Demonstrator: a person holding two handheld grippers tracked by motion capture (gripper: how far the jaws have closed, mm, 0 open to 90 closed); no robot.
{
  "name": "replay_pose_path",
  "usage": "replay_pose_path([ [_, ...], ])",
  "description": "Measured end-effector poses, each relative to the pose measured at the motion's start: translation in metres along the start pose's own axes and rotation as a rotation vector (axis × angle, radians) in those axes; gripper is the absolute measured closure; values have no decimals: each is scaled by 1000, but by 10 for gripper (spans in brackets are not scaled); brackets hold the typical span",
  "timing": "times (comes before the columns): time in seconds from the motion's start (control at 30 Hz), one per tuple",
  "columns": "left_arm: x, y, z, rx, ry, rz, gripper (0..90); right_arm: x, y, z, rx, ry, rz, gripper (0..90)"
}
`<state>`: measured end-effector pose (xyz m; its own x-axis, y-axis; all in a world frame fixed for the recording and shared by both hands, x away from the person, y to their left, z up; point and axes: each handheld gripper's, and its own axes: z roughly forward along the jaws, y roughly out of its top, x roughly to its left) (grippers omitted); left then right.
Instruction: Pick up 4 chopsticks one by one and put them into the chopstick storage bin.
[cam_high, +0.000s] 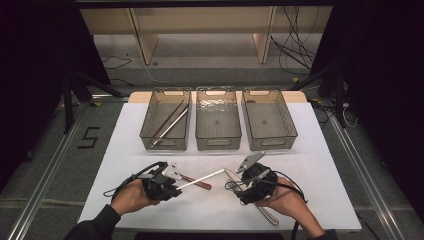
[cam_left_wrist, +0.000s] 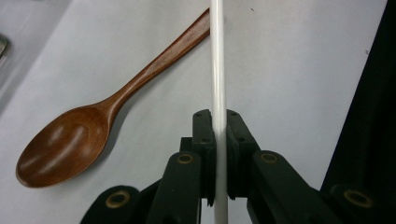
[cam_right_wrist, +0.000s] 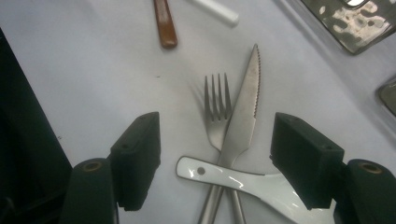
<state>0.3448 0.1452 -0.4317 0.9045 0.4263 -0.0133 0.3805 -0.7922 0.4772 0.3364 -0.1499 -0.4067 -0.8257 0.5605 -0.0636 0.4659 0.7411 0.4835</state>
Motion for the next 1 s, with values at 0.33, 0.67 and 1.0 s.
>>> replay_pose_path([
  [0.33,12,-4,-6,-21,9,-109,843,0,-8,-1,2,7,24,339],
  [0.67,25,-8,-14,-68,31,-192,843,-1,-16,-1,3,11,47,315],
  [1.0,42,-9,-28,-132,57,-266,843,0,-27,-7,-22,2,73,299],
])
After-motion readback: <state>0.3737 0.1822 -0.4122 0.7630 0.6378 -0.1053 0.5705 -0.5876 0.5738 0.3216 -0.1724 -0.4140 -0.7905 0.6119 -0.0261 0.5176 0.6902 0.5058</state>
